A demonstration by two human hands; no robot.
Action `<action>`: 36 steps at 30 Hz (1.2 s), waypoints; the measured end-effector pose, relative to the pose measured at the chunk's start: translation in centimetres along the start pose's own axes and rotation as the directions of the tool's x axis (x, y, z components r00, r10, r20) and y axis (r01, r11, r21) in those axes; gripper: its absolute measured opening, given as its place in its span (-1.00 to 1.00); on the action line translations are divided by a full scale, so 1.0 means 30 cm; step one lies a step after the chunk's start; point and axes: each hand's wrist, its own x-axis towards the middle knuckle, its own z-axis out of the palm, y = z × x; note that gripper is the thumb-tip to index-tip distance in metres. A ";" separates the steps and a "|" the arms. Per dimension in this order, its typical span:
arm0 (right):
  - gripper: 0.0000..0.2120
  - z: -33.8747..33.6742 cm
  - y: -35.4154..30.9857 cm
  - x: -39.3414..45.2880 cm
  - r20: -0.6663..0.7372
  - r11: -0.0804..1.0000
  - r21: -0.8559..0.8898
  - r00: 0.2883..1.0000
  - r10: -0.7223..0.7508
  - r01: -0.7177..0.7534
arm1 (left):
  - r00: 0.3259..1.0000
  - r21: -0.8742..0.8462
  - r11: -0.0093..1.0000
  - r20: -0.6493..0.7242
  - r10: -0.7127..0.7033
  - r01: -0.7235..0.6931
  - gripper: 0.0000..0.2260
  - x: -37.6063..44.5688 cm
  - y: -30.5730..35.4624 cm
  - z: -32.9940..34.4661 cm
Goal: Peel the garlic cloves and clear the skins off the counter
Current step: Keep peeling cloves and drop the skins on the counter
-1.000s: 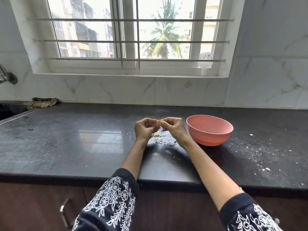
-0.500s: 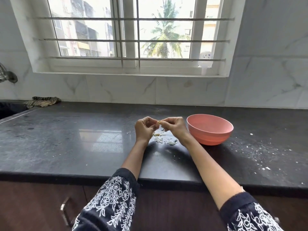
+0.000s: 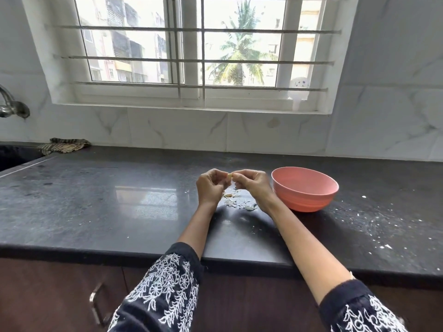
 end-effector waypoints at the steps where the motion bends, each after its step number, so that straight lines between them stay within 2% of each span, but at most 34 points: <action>1: -0.92 0.000 -0.001 0.000 0.010 1.000 -0.003 1.000 -0.002 0.002 | 1.000 0.020 1.000 -0.013 0.002 -0.002 -0.89 0.002 -0.004 -0.002; 4: -0.95 -0.006 -0.003 -0.001 -0.010 0.999 -0.027 1.000 -0.030 0.029 | 1.000 0.056 0.998 -0.004 0.023 -0.022 -0.83 0.005 -0.005 -0.001; 9: -0.85 -0.007 -0.003 -0.001 -0.049 0.995 -0.086 0.997 -0.053 0.049 | 0.999 0.074 0.996 0.013 0.047 -0.048 -0.90 0.002 -0.003 -0.001; 13: -0.87 -0.015 -0.003 -0.001 -0.042 0.986 -0.143 0.995 -0.089 0.082 | 0.998 0.084 0.995 0.039 0.047 -0.050 -0.86 0.007 -0.013 -0.002; 16: -0.92 -0.022 0.004 0.005 0.014 0.963 -0.238 0.992 -0.126 0.126 | 0.994 0.155 0.983 0.067 0.085 -0.094 -0.86 0.005 -0.020 0.001; 19: -0.86 -0.013 0.014 0.008 0.016 0.927 -0.342 0.987 -0.161 0.157 | 0.992 0.229 0.967 0.071 0.102 -0.116 -0.84 0.004 -0.026 0.006; 22: -0.87 -0.003 0.014 0.012 -0.035 0.927 -0.346 0.985 -0.170 0.148 | 0.996 0.205 0.975 0.035 0.081 -0.086 -0.80 0.009 -0.023 0.011; 26: -0.93 -0.004 0.008 0.013 -0.086 0.922 -0.364 0.981 -0.176 0.133 | 0.996 0.177 0.981 0.018 0.083 -0.085 -0.91 0.011 -0.024 0.013; 28: -0.98 -0.006 0.008 0.012 -0.083 0.927 -0.354 0.982 -0.167 0.128 | 0.997 0.158 0.985 0.020 0.073 -0.076 -0.87 0.010 -0.023 0.014; 36: -0.87 -0.005 0.017 0.017 -0.078 0.947 -0.292 0.984 -0.162 0.133 | 0.996 0.140 0.987 0.060 0.068 -0.075 -0.81 0.015 -0.026 0.014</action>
